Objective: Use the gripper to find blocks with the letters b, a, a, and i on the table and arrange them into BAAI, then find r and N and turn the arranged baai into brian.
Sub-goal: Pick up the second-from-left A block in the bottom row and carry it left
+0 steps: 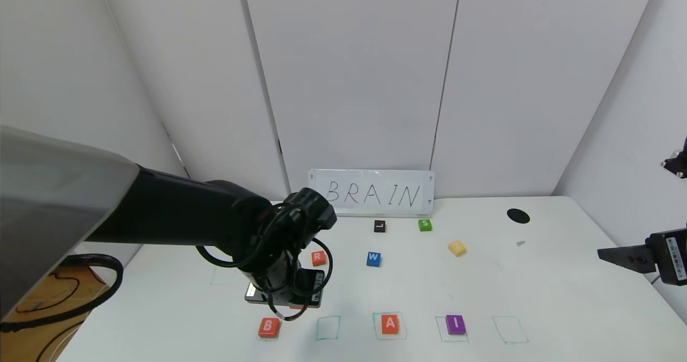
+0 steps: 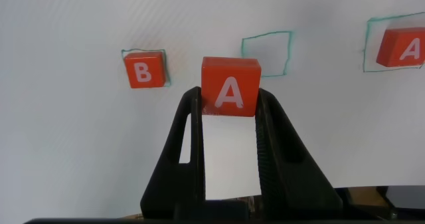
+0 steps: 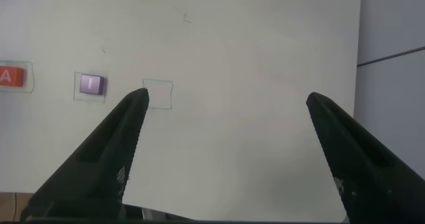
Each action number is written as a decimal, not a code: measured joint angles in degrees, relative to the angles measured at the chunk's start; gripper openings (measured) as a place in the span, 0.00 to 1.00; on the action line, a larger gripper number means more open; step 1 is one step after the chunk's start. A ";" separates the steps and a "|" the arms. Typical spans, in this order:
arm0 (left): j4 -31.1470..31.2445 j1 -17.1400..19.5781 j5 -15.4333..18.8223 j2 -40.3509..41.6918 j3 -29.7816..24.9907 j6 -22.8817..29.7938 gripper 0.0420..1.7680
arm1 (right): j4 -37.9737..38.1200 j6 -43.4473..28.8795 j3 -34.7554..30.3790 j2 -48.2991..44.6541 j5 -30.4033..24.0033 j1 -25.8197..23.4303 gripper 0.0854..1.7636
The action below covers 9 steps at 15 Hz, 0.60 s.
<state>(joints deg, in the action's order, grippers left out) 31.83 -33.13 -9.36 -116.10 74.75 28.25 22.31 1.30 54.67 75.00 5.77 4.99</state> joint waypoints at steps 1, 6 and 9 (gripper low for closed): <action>0.30 1.52 0.06 0.84 -0.56 -1.87 0.27 | -0.04 0.00 0.00 -0.09 -0.02 0.00 0.97; 0.82 10.24 0.30 2.96 -2.40 -7.07 0.27 | -0.04 0.02 0.00 -0.38 -0.07 0.00 0.97; 0.02 16.16 3.51 2.95 -3.75 -10.63 0.27 | -0.01 0.06 -0.07 -0.50 -0.11 0.16 0.97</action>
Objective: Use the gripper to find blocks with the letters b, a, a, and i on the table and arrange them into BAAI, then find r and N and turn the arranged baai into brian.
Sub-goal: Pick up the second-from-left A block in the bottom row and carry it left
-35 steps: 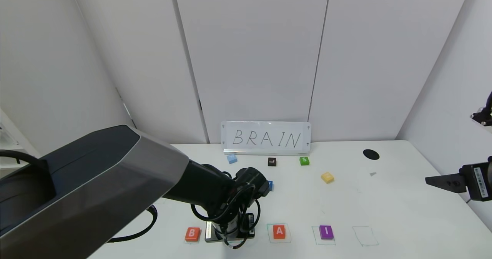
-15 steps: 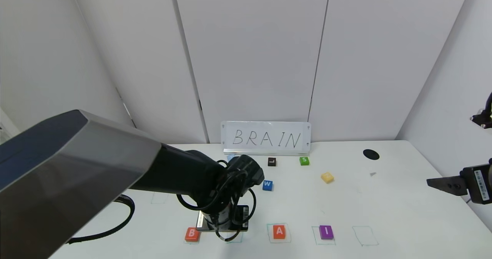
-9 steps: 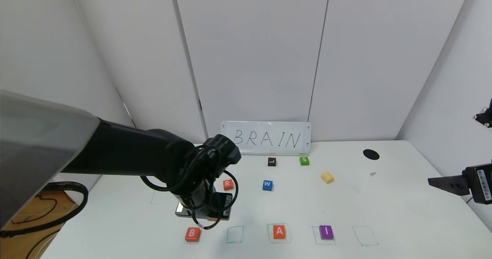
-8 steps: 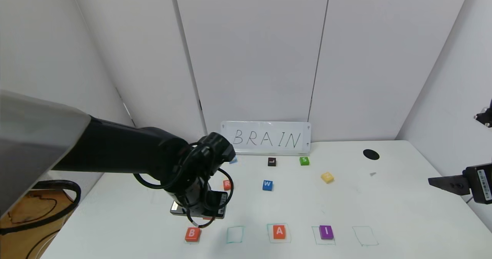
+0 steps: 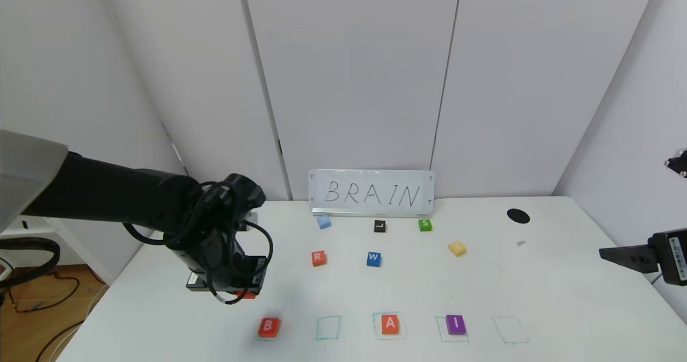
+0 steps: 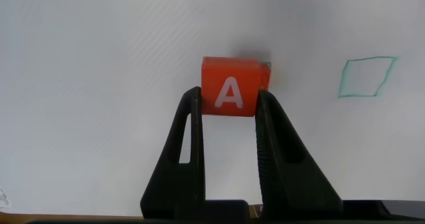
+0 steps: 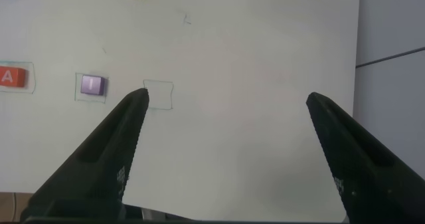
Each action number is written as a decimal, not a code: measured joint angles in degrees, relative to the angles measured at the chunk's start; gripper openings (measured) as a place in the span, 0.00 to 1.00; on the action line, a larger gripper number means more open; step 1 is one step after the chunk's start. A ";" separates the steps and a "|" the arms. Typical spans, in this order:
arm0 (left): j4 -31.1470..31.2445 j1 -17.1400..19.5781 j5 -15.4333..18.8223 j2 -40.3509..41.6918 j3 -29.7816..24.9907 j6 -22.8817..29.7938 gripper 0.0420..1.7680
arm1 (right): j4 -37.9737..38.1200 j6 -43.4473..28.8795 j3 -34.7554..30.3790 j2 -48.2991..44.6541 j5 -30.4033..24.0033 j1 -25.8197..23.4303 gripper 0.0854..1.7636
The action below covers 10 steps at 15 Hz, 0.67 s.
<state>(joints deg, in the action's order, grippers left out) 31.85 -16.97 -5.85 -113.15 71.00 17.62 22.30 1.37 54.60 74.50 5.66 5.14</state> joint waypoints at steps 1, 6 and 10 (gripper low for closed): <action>-0.49 1.82 0.63 -0.18 -0.17 -1.28 0.27 | 0.01 -0.04 -0.06 -0.05 0.00 0.17 0.97; -3.89 8.63 0.88 -2.22 -0.33 -6.70 0.27 | -0.16 -0.06 -0.20 -0.35 0.06 0.69 0.97; -7.88 12.46 0.88 -4.55 -0.55 -10.36 0.27 | -0.79 -0.22 -0.26 -0.79 -0.09 0.72 0.97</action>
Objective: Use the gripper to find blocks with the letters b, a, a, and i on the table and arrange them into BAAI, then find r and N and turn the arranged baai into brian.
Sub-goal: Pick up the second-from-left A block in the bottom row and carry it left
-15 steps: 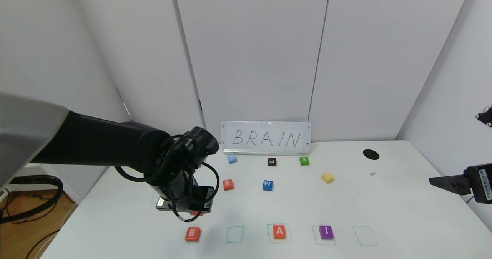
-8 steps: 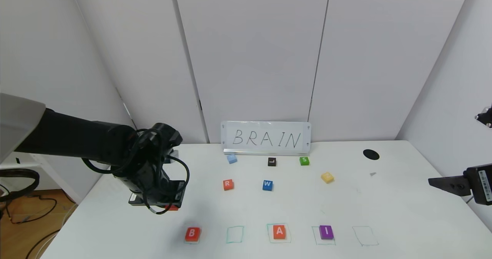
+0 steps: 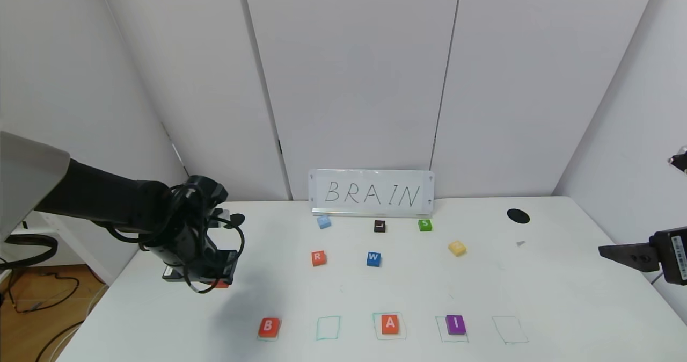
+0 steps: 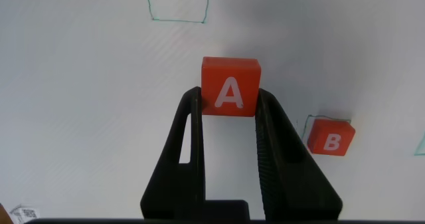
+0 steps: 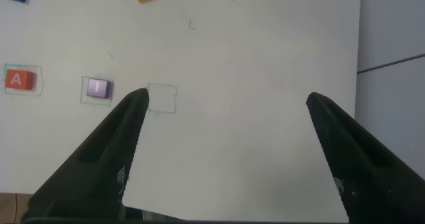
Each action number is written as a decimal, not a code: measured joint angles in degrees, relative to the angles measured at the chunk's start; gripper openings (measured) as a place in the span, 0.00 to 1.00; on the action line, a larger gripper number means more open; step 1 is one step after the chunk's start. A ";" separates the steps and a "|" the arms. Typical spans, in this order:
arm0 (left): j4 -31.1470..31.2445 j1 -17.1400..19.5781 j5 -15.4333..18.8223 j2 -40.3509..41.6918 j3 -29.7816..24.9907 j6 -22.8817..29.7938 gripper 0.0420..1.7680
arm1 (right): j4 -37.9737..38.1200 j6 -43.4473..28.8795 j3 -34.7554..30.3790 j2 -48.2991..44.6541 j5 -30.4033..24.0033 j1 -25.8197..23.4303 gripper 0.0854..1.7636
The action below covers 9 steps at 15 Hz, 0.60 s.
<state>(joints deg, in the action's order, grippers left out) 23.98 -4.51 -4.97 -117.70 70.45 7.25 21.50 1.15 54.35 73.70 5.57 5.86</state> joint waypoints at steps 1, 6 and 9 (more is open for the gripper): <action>-0.91 0.83 0.02 -0.52 -0.11 -0.79 0.27 | 0.00 0.05 0.00 -0.04 -0.02 0.00 0.97; -2.68 3.19 0.27 -3.50 0.83 -2.33 0.27 | -0.07 0.07 -0.02 -0.06 0.01 0.00 0.97; -2.69 3.63 0.24 -5.79 2.67 -2.50 0.27 | -0.07 0.05 -0.02 -0.06 0.04 0.00 0.97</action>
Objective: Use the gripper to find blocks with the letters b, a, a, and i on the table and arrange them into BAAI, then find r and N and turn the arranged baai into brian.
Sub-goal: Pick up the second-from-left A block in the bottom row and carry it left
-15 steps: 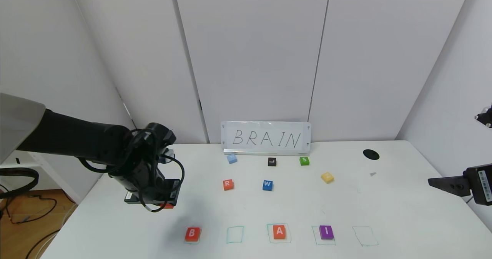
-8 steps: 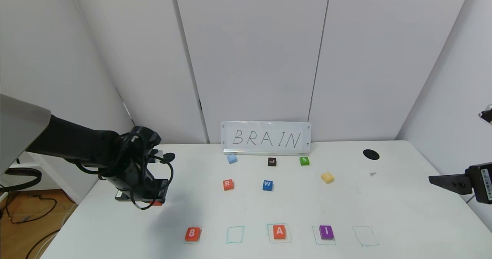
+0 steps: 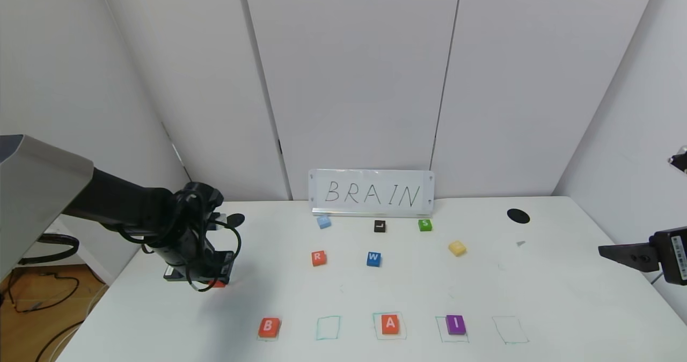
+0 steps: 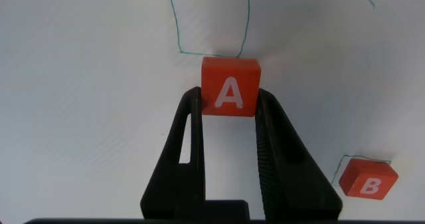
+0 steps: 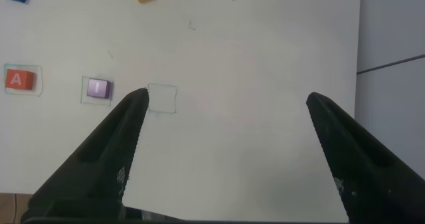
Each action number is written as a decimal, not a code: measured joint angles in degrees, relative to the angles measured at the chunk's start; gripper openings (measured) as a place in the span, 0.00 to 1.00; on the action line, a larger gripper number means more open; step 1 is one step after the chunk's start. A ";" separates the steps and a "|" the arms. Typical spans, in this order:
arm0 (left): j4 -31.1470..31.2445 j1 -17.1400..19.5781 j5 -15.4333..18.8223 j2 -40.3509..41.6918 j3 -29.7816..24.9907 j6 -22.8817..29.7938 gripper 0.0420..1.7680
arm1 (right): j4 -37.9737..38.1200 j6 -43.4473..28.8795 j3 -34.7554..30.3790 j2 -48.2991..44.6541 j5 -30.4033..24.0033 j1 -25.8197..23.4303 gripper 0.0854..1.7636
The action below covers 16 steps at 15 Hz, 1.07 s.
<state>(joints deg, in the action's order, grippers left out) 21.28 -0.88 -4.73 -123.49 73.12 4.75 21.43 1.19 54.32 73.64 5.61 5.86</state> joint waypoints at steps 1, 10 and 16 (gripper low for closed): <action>0.00 0.28 0.02 -0.73 0.78 -0.13 0.27 | 0.05 0.00 0.02 0.00 0.02 -0.05 0.97; 0.00 1.82 0.20 -4.32 3.29 -2.71 0.27 | 0.00 -0.07 0.17 -0.09 -0.06 -0.38 0.97; -0.76 1.82 0.88 -5.06 4.14 -2.76 0.27 | -0.04 -0.09 0.17 -0.29 -0.06 -0.52 0.97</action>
<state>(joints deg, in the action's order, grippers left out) 20.53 0.94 -3.85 -128.55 77.26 2.00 21.39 1.11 54.49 73.35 5.55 5.34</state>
